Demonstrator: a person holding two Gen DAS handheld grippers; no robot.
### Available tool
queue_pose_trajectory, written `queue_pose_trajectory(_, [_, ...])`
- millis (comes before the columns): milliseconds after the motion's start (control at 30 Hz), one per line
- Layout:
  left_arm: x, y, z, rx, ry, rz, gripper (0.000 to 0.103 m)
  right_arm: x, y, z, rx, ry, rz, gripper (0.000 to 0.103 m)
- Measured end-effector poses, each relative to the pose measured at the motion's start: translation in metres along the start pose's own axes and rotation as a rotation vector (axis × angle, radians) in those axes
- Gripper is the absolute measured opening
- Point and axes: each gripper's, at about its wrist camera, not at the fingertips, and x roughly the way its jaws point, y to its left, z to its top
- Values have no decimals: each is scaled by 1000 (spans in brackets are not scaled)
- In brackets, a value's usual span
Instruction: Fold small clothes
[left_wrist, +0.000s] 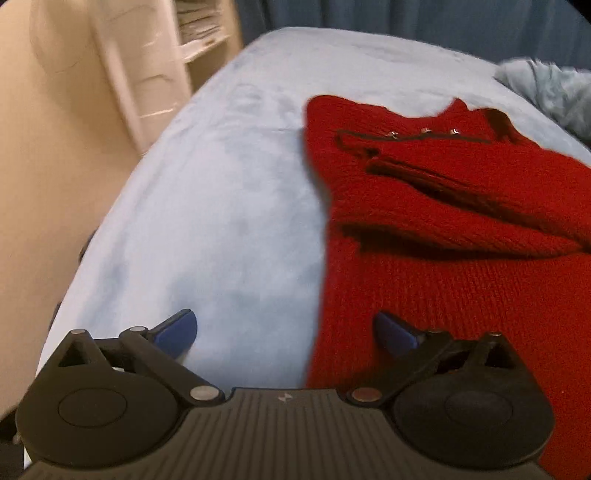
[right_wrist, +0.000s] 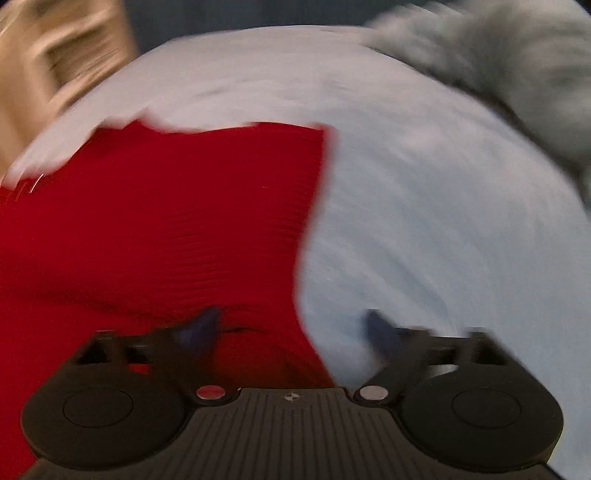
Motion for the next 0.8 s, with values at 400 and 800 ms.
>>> queue_pose_trajectory(400, [-154,-28,-94,18,98,-30,103,-215,41,-139,-164,-14,54,87])
queue_pose_trajectory(800, [-312,-82,-151,151,9,-72,103,-359,112,-217,-328,-173,144,87])
